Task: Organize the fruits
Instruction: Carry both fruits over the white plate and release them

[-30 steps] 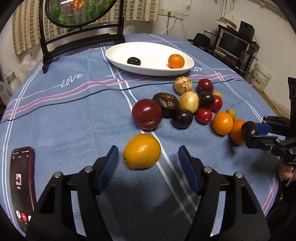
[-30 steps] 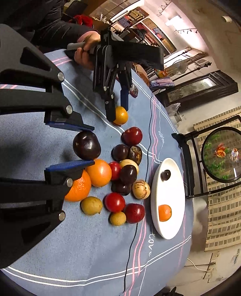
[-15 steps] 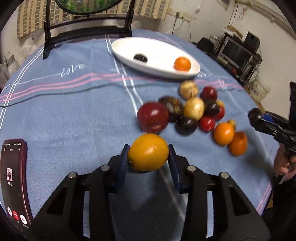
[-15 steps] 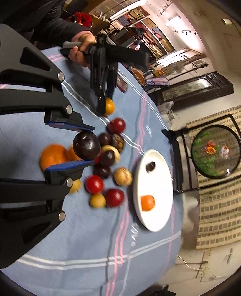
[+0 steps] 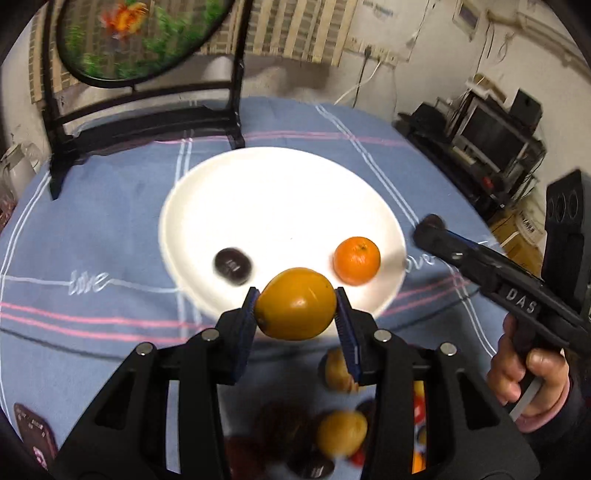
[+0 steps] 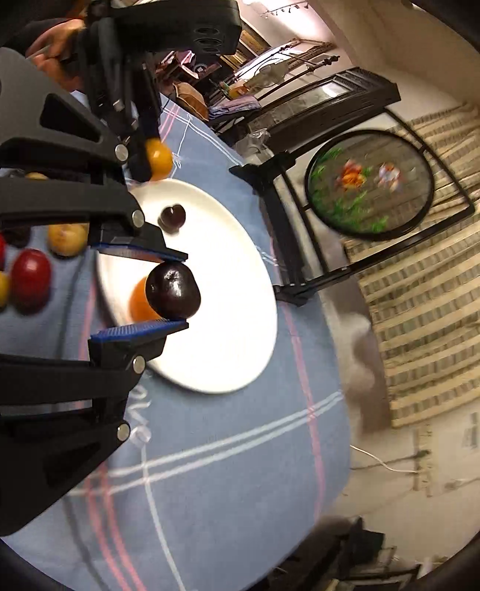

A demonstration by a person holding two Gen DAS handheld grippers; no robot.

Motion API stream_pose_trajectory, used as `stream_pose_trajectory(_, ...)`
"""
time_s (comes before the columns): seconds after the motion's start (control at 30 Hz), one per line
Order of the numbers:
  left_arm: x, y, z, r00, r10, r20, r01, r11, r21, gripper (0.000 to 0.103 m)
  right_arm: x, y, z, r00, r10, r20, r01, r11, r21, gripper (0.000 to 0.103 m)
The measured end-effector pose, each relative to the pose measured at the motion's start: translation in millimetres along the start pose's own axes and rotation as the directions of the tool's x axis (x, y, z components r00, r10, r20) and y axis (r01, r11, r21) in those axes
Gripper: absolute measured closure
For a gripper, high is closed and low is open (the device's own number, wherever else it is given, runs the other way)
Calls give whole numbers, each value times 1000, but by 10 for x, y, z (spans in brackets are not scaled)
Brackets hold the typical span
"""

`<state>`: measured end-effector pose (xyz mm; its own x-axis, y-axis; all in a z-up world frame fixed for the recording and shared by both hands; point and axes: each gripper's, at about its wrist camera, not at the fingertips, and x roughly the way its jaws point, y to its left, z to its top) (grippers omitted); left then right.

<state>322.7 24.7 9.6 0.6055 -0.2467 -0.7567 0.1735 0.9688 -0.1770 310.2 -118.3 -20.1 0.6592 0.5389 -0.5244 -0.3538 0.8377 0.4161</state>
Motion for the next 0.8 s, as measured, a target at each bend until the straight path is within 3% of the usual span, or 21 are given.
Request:
stream_pose_trajectory(0.23, 414, -156, 172, 995, 64, -75, -60, 997, 55, 62, 354, -118, 106, 998, 3, -56, -2, 1000, 27, 71)
stream_pose_trajectory(0.37, 497, -143, 167, 989, 103, -106, -97, 994, 57, 60, 373, -114, 85, 996, -23, -81, 23, 1000, -1, 56)
stream_pose_trajectory(0.47, 235, -130, 93, 989, 114, -90, -111, 993, 39, 37, 116, -118, 86, 997, 19, -79, -15, 999, 41, 56)
stream_pose_trajectory(0.53, -74, -113, -46, 995, 92, -32, -90, 995, 40, 30, -112, -83, 30, 995, 52, -86, -48, 997, 53, 46)
stream_pose_trajectory(0.6, -380, -59, -247, 993, 112, 23, -112, 993, 31, 13, -343, -15, -98, 992, 89, -91, -86, 996, 35, 39)
stream_pose_trajectory(0.67, -627, 22, -523, 990, 128, 60, -128, 992, 6, 9, -588, 82, -288, 987, 119, -110, -120, 993, -3, 39)
stream_pose_trajectory(0.8, -837, 149, -1007, 990, 130, 50, -129, 992, -14, 8, -1079, 330, -869, 977, 136, -165, -153, 983, -97, 39)
